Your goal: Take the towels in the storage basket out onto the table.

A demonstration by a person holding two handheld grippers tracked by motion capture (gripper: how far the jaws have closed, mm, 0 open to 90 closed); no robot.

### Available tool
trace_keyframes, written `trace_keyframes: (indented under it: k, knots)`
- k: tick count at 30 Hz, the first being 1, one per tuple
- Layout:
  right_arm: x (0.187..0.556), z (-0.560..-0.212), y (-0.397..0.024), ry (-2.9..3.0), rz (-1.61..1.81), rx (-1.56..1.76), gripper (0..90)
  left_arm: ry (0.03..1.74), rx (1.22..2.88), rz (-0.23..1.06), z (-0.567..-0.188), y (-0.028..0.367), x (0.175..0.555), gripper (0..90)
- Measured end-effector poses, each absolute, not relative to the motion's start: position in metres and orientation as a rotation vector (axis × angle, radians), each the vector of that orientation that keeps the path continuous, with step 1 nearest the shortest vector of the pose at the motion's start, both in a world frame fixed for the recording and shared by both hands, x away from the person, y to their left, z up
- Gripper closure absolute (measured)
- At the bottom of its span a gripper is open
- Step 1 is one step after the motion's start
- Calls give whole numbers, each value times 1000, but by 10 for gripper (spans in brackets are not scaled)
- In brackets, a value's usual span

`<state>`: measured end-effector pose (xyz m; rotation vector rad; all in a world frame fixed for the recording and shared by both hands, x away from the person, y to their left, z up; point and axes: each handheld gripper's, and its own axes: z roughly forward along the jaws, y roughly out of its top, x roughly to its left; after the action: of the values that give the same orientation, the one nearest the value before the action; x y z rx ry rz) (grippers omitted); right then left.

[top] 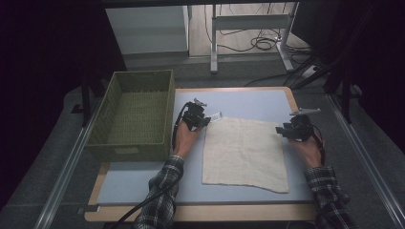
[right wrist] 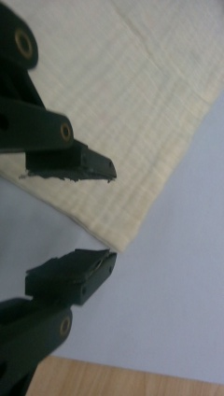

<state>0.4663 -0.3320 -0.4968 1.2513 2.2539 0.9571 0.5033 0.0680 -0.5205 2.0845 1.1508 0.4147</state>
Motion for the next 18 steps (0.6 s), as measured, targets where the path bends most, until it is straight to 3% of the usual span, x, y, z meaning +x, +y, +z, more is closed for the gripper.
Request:
trace_keyframes:
  k: [4,8,13,16,18]
  knots:
    - [483,-499,-334,2230,966,1293,681,1166,2079,395,-529,69,514,630]
    - [490,-500,-333,2229,970,1306,679,1171,2080,411,-533,67,519,590]
    - [503,-512,-327,2249,868,1323,605,1147,2112,421,-533,61,522,505]
    - [503,-513,-328,2243,884,1328,616,1146,2113,386,-533,58,521,505]
    - [503,-513,-327,2243,881,1329,674,1151,2113,373,-533,56,520,545]
